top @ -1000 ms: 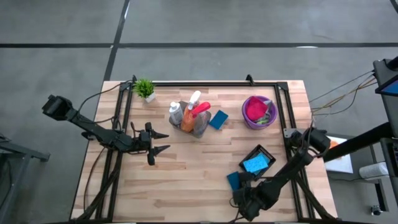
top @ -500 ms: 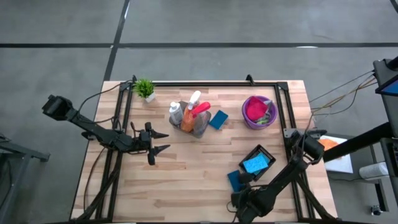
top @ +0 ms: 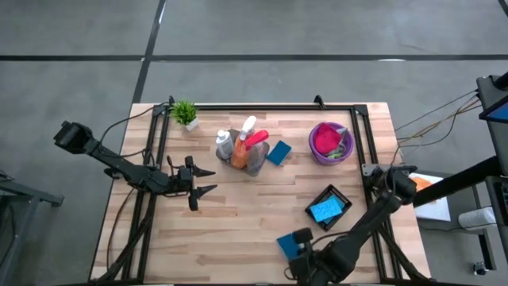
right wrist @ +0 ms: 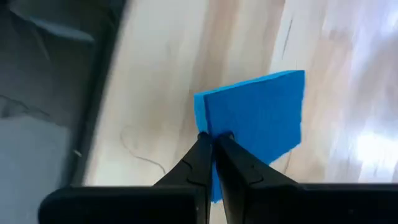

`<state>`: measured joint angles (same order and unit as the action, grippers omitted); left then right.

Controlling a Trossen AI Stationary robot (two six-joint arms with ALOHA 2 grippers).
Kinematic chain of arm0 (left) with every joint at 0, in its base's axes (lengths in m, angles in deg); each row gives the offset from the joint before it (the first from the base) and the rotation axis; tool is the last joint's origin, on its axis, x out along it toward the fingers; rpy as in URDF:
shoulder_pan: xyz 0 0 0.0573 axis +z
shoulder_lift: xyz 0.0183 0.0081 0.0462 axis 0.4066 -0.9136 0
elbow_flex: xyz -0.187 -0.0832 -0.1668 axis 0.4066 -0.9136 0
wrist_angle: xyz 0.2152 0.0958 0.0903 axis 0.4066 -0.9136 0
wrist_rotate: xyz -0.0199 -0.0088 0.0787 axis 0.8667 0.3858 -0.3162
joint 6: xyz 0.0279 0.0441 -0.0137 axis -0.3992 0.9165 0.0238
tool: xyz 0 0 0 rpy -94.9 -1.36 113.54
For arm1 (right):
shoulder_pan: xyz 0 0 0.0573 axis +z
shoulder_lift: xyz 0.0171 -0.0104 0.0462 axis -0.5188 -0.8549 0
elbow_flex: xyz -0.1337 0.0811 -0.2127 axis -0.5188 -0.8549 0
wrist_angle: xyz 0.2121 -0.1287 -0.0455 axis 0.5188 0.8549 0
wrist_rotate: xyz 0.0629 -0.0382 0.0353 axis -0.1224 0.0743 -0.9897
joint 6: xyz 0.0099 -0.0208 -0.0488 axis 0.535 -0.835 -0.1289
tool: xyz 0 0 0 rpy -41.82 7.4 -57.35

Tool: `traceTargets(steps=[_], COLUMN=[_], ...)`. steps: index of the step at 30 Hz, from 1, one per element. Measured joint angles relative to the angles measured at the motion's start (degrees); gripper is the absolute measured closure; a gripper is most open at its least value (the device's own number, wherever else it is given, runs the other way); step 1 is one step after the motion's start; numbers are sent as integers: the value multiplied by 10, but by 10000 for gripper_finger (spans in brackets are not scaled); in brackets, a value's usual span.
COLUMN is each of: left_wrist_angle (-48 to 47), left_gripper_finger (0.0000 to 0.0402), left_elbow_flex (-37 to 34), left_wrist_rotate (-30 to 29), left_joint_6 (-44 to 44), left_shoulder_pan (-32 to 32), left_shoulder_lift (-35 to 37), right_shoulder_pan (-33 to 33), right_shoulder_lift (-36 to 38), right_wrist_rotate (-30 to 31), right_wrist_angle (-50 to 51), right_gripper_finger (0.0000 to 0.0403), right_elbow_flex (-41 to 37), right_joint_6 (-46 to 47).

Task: Pick & Place Kitchen Items
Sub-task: Put the blue sponge into the black basket

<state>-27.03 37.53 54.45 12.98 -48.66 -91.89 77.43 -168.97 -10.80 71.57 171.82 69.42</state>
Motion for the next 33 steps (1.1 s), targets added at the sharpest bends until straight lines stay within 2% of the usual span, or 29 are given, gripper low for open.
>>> traceTargets(steps=[3, 7, 11, 15, 20, 23, 27, 33], left_wrist_angle=[-1, 0, 0, 0, -2, -3, -5, -5], left_gripper_finger=[171, 171, 171, 171, 171, 171, 171, 171], left_elbow_flex=[0, 0, 0, 0, 0, 0, 0, 0], left_wrist_rotate=[0, 0, 0, 0, 0, 0, 0, 0], left_joint_6=[0, 0, 0, 0, 0, 0, 0, 0], left_shoulder_pan=[0, 0, 0, 0, 0, 0, 0, 0], left_shoulder_lift=[0, 0, 0, 0, 0, 0, 0, 0], right_shoulder_pan=[0, -2, -12, -23, -34, -36, -35, -32], right_shoulder_lift=[17, 42, 60, 89, 144, 194, 278, 413], right_wrist_rotate=[23, 61, 66, 58, 28, 18, 18, 18], right_wrist_angle=[-33, -143, -266, -438, -684, -782, -800, -706], right_gripper_finger=[385, 385, 385, 385, 385, 385, 385, 385], right_elbow_flex=[8, -15, -63, -150, -296, -384, -479, -570], right_joint_6=[-29, -98, -163, -221, -272, -278, -236, -124])
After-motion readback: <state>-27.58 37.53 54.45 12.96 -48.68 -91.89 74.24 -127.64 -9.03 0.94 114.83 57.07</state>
